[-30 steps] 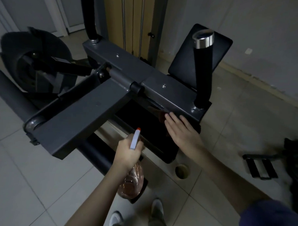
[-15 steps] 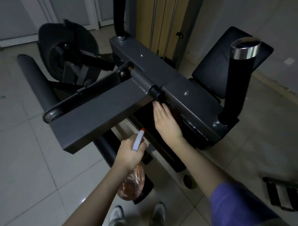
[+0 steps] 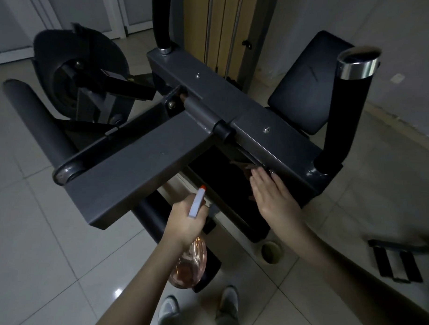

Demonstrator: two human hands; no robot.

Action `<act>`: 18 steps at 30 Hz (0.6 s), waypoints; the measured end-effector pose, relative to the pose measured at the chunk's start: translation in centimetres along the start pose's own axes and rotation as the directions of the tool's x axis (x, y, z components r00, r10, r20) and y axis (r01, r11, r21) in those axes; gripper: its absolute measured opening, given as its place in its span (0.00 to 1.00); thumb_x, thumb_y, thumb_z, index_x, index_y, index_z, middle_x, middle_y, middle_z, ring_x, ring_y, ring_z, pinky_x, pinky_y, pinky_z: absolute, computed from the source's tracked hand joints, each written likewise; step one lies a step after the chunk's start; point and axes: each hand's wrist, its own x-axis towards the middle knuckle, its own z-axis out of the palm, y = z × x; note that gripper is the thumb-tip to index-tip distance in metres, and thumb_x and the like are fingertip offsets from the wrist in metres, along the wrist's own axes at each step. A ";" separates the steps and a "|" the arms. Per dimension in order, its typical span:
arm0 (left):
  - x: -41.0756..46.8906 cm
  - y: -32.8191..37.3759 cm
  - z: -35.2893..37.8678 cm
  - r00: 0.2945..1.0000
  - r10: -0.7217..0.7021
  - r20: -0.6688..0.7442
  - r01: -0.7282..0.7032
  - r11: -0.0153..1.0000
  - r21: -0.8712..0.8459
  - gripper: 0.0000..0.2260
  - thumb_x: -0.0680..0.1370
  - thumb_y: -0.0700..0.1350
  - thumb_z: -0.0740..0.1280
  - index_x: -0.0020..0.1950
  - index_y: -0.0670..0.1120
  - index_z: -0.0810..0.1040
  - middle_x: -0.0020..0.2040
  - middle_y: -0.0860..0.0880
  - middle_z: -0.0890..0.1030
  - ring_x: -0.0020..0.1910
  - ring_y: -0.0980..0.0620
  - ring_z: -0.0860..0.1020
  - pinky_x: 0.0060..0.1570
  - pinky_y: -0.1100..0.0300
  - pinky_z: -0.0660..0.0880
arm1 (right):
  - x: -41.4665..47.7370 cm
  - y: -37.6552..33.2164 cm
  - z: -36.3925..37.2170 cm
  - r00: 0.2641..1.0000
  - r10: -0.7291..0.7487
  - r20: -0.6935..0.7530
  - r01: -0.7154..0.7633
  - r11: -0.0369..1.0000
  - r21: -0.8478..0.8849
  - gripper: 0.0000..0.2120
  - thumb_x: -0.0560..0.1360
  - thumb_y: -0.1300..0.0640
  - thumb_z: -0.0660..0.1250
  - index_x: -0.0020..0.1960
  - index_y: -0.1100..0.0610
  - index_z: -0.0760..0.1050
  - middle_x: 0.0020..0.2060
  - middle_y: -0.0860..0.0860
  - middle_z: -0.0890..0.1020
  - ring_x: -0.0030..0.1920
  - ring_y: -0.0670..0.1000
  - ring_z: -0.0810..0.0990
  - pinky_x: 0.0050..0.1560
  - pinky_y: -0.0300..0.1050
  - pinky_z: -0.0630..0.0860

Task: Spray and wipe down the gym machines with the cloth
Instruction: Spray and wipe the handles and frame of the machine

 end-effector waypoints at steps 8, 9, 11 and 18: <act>0.4 -0.9 0.0 0.999 0.032 0.042 -0.031 0.999 -0.009 0.06 0.77 0.40 0.64 0.46 0.37 0.76 0.38 0.38 0.79 0.31 0.49 0.73 0.31 0.56 0.69 | 7.4 -2.9 0.0 0.994 -0.055 -0.092 0.058 0.998 0.023 0.27 0.75 0.60 0.63 0.71 0.67 0.61 0.71 0.62 0.64 0.73 0.59 0.60 0.73 0.55 0.53; 0.5 -1.2 0.0 0.999 0.033 0.039 -0.032 0.999 -0.006 0.06 0.77 0.40 0.64 0.46 0.37 0.76 0.37 0.38 0.79 0.31 0.48 0.73 0.31 0.55 0.69 | 8.3 -3.3 0.1 0.994 -0.075 -0.085 0.077 0.997 0.020 0.25 0.76 0.59 0.63 0.70 0.66 0.64 0.71 0.61 0.65 0.73 0.59 0.61 0.73 0.54 0.54; 0.5 -1.7 -0.1 0.999 0.029 0.040 -0.030 1.000 0.009 0.06 0.77 0.40 0.65 0.44 0.38 0.76 0.35 0.40 0.78 0.31 0.49 0.73 0.32 0.55 0.69 | 9.2 -3.9 0.5 0.990 -0.119 -0.081 0.120 0.993 0.010 0.23 0.76 0.58 0.62 0.69 0.64 0.68 0.69 0.60 0.69 0.72 0.57 0.63 0.73 0.53 0.57; 0.2 -3.5 -0.2 0.994 0.013 0.111 -0.012 1.000 -0.014 0.04 0.77 0.40 0.66 0.43 0.42 0.76 0.33 0.45 0.76 0.30 0.49 0.73 0.32 0.55 0.70 | 7.8 -4.2 1.0 0.973 -0.123 -0.195 0.159 0.971 0.180 0.18 0.66 0.58 0.72 0.55 0.59 0.81 0.53 0.55 0.83 0.60 0.53 0.78 0.63 0.48 0.72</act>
